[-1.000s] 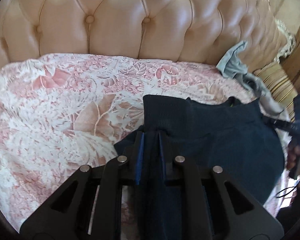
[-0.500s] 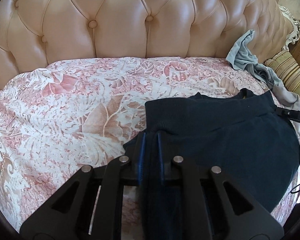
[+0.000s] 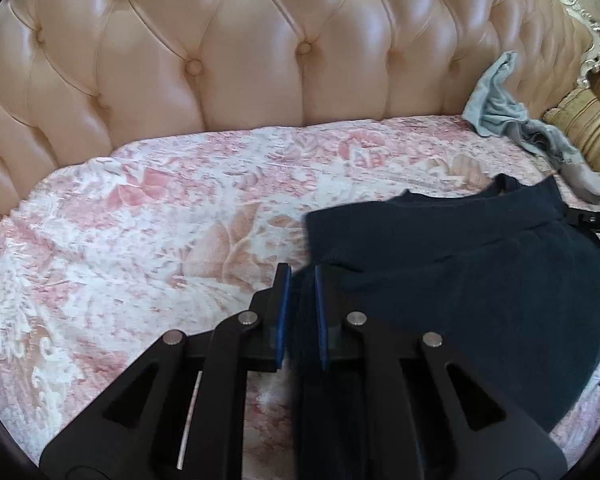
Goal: Fold clothes
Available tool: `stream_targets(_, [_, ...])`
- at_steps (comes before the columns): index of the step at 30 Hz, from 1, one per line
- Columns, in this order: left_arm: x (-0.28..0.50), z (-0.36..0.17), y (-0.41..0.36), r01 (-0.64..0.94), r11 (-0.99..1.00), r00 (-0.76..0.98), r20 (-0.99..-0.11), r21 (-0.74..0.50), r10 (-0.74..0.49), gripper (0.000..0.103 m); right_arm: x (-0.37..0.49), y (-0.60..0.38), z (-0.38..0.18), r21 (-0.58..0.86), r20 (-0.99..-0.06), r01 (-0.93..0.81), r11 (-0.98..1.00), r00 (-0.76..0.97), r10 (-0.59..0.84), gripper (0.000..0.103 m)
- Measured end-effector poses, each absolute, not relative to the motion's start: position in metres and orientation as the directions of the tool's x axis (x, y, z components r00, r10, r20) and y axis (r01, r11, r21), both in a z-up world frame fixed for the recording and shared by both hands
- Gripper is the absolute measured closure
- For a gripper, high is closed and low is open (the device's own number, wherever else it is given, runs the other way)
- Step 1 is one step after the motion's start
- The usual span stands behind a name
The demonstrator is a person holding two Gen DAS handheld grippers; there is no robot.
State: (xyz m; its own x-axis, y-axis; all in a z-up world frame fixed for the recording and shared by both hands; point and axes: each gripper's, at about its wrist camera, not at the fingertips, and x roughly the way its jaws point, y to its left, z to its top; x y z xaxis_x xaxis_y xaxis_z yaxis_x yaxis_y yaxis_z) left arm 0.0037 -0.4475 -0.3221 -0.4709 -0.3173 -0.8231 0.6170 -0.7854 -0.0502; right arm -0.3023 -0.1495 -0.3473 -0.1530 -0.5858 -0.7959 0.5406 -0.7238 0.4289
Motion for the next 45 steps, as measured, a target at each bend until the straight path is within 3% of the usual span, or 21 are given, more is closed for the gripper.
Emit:
stream_targets(17, [0.008, -0.316, -0.442, 0.625, -0.780, -0.443, -0.814, 0.019, -0.375, 0.089, -0.304, -0.150, -0.346, 0.427, -0.793, 0.542, -0.724, -0.161, -0.588, 0.079])
stream_targets(26, [0.005, -0.315, -0.435, 0.621, -0.783, -0.436, -0.811, 0.041, -0.389, 0.089, -0.310, -0.131, -0.325, 0.394, -0.755, 0.492, -0.776, -0.309, -0.579, 0.070])
stream_targets(29, [0.009, -0.306, -0.433, 0.639, -0.769, -0.472, -0.787, 0.004, -0.397, 0.089, -0.318, -0.110, -0.316, 0.432, -0.706, 0.429, -0.794, -0.386, -0.593, 0.067])
stream_targets(32, [0.021, -0.291, -0.425, 0.608, -0.772, -0.618, -0.720, -0.184, -0.316, 0.088, -0.317, -0.102, -0.302, 0.423, -0.659, 0.441, -0.792, -0.450, -0.602, 0.065])
stream_targets(33, [0.023, -0.289, -0.422, 0.591, -0.768, -0.656, -0.701, -0.246, -0.280, 0.080, -0.313, -0.107, -0.296, 0.399, -0.650, 0.472, -0.786, -0.459, -0.606, 0.063])
stream_targets(34, [0.024, -0.288, -0.415, 0.567, -0.769, -0.682, -0.691, -0.295, -0.238, 0.061, -0.308, -0.113, -0.291, 0.371, -0.644, 0.509, -0.777, -0.462, -0.610, 0.062])
stream_targets(35, [0.025, -0.290, -0.406, 0.545, -0.767, -0.708, -0.676, -0.338, -0.205, 0.050, -0.302, -0.122, -0.287, 0.341, -0.641, 0.557, -0.757, -0.451, -0.621, 0.056])
stream_targets(36, [0.027, -0.292, -0.396, 0.522, -0.763, -0.732, -0.659, -0.381, -0.172, 0.032, -0.294, -0.134, -0.283, 0.310, -0.642, 0.609, -0.730, -0.432, -0.633, 0.047])
stream_targets(37, [0.029, -0.294, -0.386, 0.497, -0.758, -0.756, -0.640, -0.422, -0.139, 0.026, -0.286, -0.147, -0.281, 0.282, -0.648, 0.661, -0.696, -0.404, -0.646, 0.045])
stream_targets(43, [0.029, -0.313, -0.341, 0.504, -0.707, -0.760, -0.643, -0.496, -0.090, 0.026, -0.233, -0.215, -0.293, 0.207, -0.735, 0.810, -0.549, -0.242, -0.634, 0.036])
stream_targets(45, [0.029, -0.317, -0.331, 0.504, -0.713, -0.752, -0.654, -0.487, -0.085, 0.032, -0.217, -0.231, -0.300, 0.225, -0.754, 0.832, -0.507, -0.180, -0.631, 0.036])
